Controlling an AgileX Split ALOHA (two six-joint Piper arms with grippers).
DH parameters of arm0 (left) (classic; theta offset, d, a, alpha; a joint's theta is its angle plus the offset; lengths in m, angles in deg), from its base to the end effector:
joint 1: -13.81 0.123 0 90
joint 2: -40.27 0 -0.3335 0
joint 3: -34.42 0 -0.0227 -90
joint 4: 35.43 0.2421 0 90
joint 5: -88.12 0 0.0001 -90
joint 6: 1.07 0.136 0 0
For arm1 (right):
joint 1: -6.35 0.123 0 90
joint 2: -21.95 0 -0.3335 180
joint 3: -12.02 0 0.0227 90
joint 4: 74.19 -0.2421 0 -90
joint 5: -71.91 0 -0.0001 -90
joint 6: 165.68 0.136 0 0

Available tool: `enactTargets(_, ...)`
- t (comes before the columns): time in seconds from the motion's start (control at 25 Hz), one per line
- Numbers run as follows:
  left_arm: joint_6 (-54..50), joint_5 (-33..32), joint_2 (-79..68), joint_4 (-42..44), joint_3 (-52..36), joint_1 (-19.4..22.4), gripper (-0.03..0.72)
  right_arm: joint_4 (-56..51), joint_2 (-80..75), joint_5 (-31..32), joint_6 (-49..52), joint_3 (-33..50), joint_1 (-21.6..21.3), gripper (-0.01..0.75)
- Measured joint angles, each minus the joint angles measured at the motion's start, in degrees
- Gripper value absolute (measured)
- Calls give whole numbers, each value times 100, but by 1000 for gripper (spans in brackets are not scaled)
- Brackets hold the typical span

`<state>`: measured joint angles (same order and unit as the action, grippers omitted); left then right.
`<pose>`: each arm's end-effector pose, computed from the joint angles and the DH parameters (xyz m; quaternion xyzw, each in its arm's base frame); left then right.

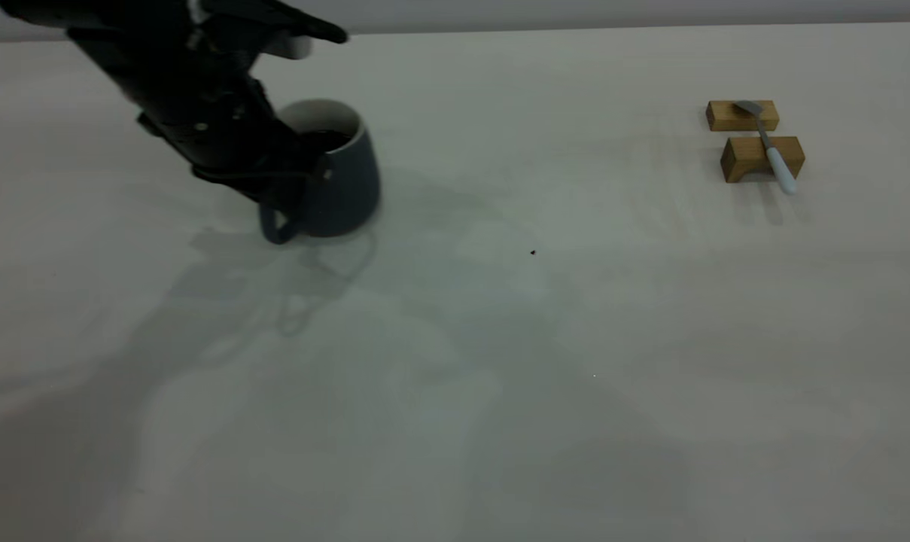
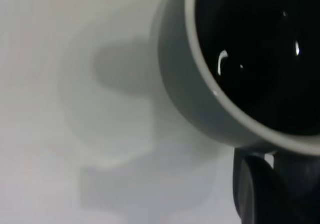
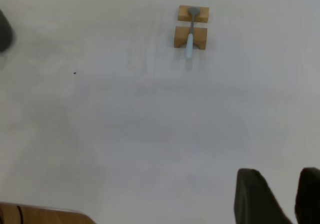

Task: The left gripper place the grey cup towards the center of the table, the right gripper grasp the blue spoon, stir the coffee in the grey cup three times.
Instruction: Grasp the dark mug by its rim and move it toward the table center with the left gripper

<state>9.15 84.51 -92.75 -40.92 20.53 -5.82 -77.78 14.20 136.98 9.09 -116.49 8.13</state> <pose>0.4194 -0.1505 0.0580 0.2049 0.9451 -0.0359 0.2520 -0.0221 0.0070 0.2348 -0.0556 0.8820 0.0172 0.4676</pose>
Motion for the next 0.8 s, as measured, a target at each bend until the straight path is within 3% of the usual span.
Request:
enactTargets(0.56,0,-329,-753,0,1314,-1008,197,0,0,0,0,0,0,241)
enactTargets(0.8,-6,-444,-871,-35,1545,-1183,205,0,0,0,0,0,0,241)
